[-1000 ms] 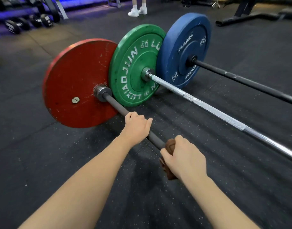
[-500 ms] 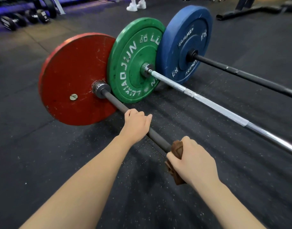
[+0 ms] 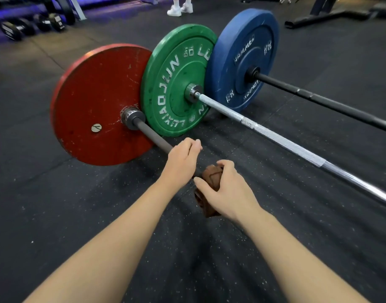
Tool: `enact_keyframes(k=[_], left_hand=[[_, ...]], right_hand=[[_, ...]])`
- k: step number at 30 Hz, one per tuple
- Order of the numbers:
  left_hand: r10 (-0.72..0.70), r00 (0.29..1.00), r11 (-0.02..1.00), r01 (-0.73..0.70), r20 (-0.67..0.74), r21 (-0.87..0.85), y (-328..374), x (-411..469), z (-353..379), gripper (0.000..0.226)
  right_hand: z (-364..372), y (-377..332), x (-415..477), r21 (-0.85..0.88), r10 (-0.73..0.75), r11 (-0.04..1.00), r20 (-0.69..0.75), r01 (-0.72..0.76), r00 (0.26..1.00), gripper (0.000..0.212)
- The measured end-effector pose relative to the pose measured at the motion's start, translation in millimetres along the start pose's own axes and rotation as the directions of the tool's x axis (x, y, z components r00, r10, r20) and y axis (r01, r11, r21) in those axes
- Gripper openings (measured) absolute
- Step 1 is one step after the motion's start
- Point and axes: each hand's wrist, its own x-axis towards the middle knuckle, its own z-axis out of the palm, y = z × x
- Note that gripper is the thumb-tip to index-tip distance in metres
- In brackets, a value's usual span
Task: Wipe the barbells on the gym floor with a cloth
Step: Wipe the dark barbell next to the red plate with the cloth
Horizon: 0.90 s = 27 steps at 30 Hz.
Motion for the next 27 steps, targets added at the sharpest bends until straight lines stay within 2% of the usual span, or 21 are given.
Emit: enact_keyframes(k=[1,2,4,6,7,8,9,10,12,13,15,17,20,22,25,27], left_hand=[[0.031,0.997,0.992,-0.04,-0.077,-0.123,13,-11,-1,0.031],[0.066,0.987,0.98,-0.091,-0.144,-0.177,27,-21,-1,0.03],[0.188,0.968,0.967,-0.213,-0.166,-0.143,52,-39,2,0.028],[0.334,0.942,0.941,-0.335,-0.038,-0.037,64,-49,15,0.031],[0.39,0.919,0.916,-0.394,0.064,0.074,64,-53,25,0.035],[0.432,0.888,0.855,-0.459,0.158,0.24,58,-57,35,0.039],[0.477,0.852,0.75,-0.522,0.214,0.406,48,-61,45,0.04],[0.539,0.814,0.658,-0.567,0.217,0.496,35,-64,50,0.037],[0.644,0.754,0.612,-0.609,0.13,0.504,13,-67,48,0.028],[0.682,0.728,0.607,-0.62,0.075,0.498,5,-64,44,0.026],[0.704,0.708,0.57,-0.613,0.059,0.547,-4,-51,32,0.025],[0.678,0.734,0.557,-0.548,0.04,0.624,-12,-28,17,0.024],[0.585,0.811,0.604,-0.421,-0.017,0.677,-20,6,-4,0.026],[0.545,0.836,0.629,-0.357,-0.063,0.69,-19,10,-2,0.026],[0.529,0.84,0.657,-0.311,-0.125,0.687,-10,-4,16,0.024],[0.559,0.823,0.645,-0.36,-0.096,0.674,-3,-16,29,0.024]], right_hand=[[-9,2,-1,0.153,0.02,0.988,0.1,-0.035,0.995,0.095],[-21,3,-4,0.278,0.028,0.957,0.18,-0.079,0.983,0.1],[-46,11,-15,0.352,0.036,0.926,0.279,-0.137,0.96,0.086],[-59,25,-28,0.241,0.051,0.963,0.281,-0.122,0.958,0.061],[-58,31,-35,0.165,0.069,0.979,0.264,-0.115,0.962,0.05],[-53,36,-43,0.089,0.089,0.989,0.255,-0.115,0.963,0.042],[-45,41,-51,-0.038,0.108,0.994,0.25,-0.101,0.962,0.037],[-37,42,-58,-0.21,0.112,0.976,0.235,-0.062,0.965,0.032],[-26,43,-64,-0.467,0.079,0.884,0.148,0.0,0.986,0.026],[-24,42,-64,-0.493,0.07,0.87,0.115,-0.005,0.991,0.026],[-25,41,-63,-0.46,0.089,0.887,0.102,-0.032,0.991,0.027],[-26,39,-60,-0.448,0.099,0.893,0.12,-0.035,0.988,0.028],[-27,39,-58,-0.458,0.121,0.888,0.132,-0.048,0.984,0.026],[-25,40,-57,-0.467,0.127,0.883,0.121,-0.056,0.984,0.026],[-22,41,-56,-0.478,0.124,0.877,0.121,-0.052,0.985,0.026],[-22,41,-54,-0.473,0.12,0.88,0.128,-0.046,0.984,0.026]])
